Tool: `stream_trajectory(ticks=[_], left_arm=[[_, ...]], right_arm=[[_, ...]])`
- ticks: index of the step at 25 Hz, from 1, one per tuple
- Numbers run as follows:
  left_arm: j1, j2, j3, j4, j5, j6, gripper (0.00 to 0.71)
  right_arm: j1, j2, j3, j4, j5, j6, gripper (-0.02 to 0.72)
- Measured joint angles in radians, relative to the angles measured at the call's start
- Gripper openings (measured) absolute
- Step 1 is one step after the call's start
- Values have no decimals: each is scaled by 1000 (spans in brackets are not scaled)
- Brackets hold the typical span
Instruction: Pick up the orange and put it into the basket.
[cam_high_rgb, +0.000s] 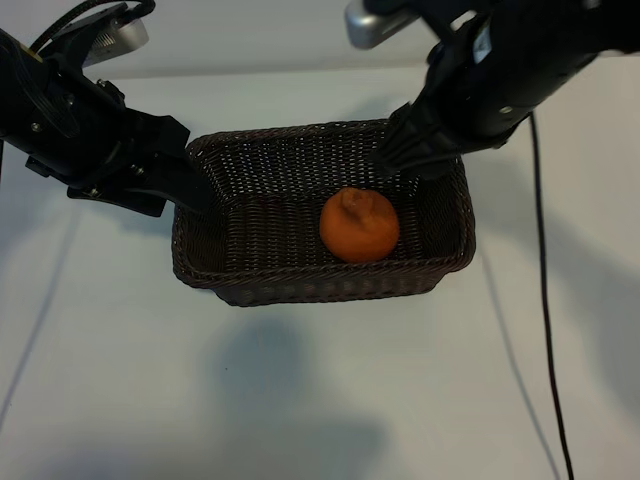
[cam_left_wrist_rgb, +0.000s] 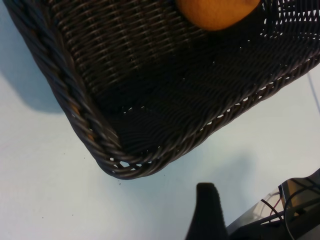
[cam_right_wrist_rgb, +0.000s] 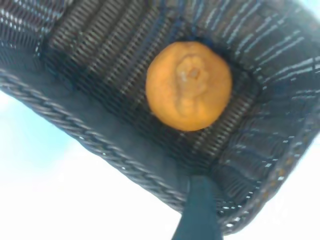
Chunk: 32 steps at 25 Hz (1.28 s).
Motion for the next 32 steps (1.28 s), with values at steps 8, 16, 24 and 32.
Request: stream_trajectory(ticks=[8,16,24,32], left_arm=[[0,0,0,0,0,-1,567],[0,0,0,0,0,-1,567],[0,0,0,0,0,-1,567],[0,0,0,0,0,-1,567]], right_arm=[[-3,-35,0,-9,36,1,548],[-152,-37,0,-10,121,-8,548],[-362,-37,0,0,210,-29,494],[-518,-37,0,0,212,-29,443]])
